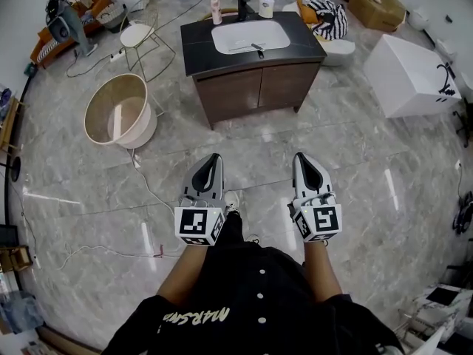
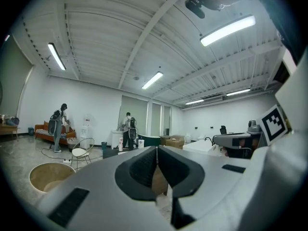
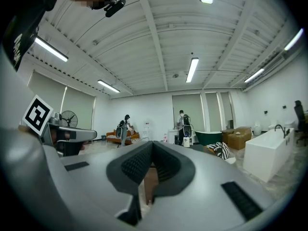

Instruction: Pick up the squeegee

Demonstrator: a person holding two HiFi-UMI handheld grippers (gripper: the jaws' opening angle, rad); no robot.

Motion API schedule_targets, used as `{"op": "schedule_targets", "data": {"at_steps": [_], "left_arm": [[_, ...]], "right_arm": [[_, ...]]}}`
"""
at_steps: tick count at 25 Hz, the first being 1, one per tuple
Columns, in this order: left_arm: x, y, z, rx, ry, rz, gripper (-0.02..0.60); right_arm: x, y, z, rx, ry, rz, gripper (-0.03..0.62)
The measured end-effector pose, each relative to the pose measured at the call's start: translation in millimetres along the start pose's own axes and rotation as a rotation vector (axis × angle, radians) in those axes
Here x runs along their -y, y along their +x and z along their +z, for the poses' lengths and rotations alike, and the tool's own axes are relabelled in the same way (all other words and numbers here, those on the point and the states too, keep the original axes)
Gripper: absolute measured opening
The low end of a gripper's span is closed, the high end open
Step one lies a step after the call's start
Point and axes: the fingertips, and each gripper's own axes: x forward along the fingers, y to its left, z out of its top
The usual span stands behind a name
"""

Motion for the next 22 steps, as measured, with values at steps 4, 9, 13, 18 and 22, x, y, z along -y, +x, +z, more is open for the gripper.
{"op": "schedule_targets", "data": {"at_steps": [4,9,13,18,22], "left_arm": [[-20.4,38.5,2.3,-0.001,-0.004,-0.004,0.018],[-48.5,86.9,9.5,0.009,-0.012,-0.009,0.018],[-73.4,124.4,18.3,0.017,-0.009,-0.023,0.018],[-104.7,169.2,34.2,0.033,-0.002,-0.05,0.018],[-121.5,189.5,35.3,0.025,-0.001,-0.074,0.018]], "right_arm": [[11.6,41.5,1.6,-0.002,-0.008,0.0,-0.005],[26.6,96.6,8.8,0.006,-0.02,-0.001,-0.005],[36.1,140.8,16.0,0.016,-0.028,-0.014,-0.005],[43.6,191.3,25.7,0.03,-0.035,-0.038,-0.005],[40.8,216.8,22.0,0.013,-0.039,-0.047,-0.005]]}}
